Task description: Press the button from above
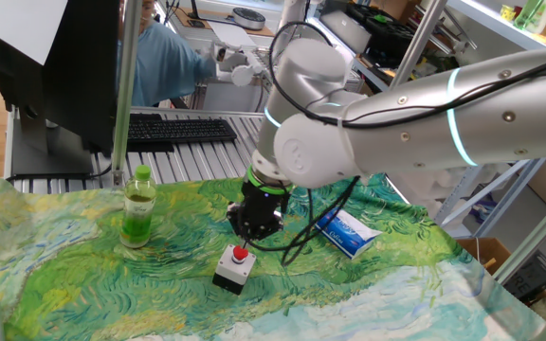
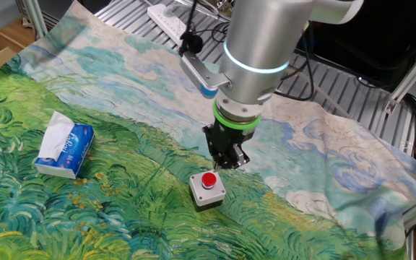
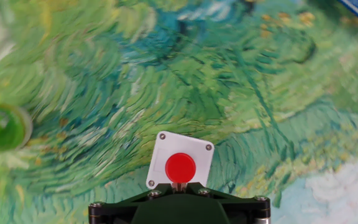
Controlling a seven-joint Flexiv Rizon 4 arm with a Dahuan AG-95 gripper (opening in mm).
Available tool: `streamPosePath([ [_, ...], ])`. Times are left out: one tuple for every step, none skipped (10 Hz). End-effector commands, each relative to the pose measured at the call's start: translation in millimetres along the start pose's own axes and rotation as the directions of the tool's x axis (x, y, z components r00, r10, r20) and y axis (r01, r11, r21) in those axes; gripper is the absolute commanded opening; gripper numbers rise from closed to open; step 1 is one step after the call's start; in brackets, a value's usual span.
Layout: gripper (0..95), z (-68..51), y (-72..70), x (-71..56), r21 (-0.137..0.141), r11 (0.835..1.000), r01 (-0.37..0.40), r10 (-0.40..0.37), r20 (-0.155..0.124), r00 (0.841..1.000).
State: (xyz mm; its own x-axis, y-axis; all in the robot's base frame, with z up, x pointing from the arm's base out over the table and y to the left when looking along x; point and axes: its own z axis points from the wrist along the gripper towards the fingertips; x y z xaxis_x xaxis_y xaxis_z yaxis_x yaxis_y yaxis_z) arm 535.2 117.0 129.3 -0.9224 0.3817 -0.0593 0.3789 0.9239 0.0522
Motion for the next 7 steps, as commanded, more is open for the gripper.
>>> streamPosePath([
  [0.0,-0.2,0.8,0.2,-0.015,0.998,-0.068,0.068,-0.01,0.998],
  [0.0,-0.2,0.8,0.2,-0.009,0.998,-0.058,0.058,-0.019,0.998],
  [0.0,-0.2,0.8,0.2,-0.006,0.997,-0.083,0.083,-0.017,0.996],
  [0.0,-0.2,0.8,0.2,-0.004,0.996,-0.086,0.086,-0.019,0.996],
  [0.0,-0.2,0.8,0.2,-0.013,0.996,-0.093,0.093,-0.018,0.996],
  [0.0,-0.2,0.8,0.2,-0.02,0.996,-0.083,0.083,-0.019,0.996],
  [0.0,-0.2,0.8,0.2,-0.025,0.996,-0.084,0.084,-0.013,0.996],
])
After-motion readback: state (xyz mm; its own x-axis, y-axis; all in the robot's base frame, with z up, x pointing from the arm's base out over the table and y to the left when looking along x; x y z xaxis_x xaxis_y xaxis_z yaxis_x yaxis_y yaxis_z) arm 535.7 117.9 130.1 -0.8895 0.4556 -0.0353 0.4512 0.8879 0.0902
